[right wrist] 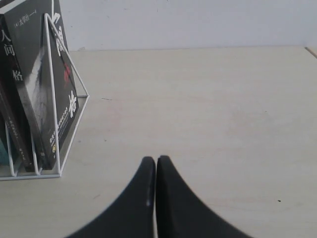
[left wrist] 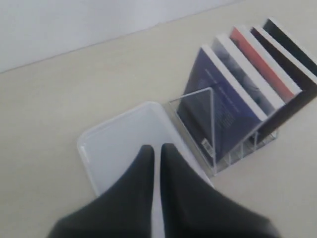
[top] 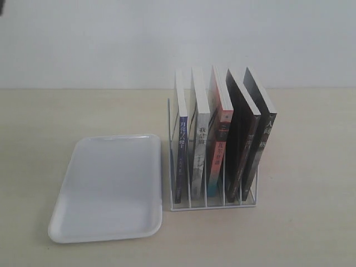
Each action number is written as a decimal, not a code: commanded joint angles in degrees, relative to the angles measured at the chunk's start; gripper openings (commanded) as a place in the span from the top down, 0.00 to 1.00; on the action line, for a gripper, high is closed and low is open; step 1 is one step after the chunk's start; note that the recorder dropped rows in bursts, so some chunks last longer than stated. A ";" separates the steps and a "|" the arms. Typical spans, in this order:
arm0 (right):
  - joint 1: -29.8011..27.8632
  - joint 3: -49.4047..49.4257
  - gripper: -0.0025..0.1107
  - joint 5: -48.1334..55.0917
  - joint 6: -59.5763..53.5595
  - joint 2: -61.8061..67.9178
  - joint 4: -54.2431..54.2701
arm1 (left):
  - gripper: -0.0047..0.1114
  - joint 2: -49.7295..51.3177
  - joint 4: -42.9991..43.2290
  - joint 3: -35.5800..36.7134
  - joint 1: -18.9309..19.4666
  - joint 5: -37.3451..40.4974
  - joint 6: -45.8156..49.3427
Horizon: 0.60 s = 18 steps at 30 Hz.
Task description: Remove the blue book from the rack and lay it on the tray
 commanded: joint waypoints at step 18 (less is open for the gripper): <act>-0.38 -0.07 0.98 -0.68 0.00 -0.27 -0.49 | 0.92 28.95 13.31 -5.77 -24.29 -34.14 -21.24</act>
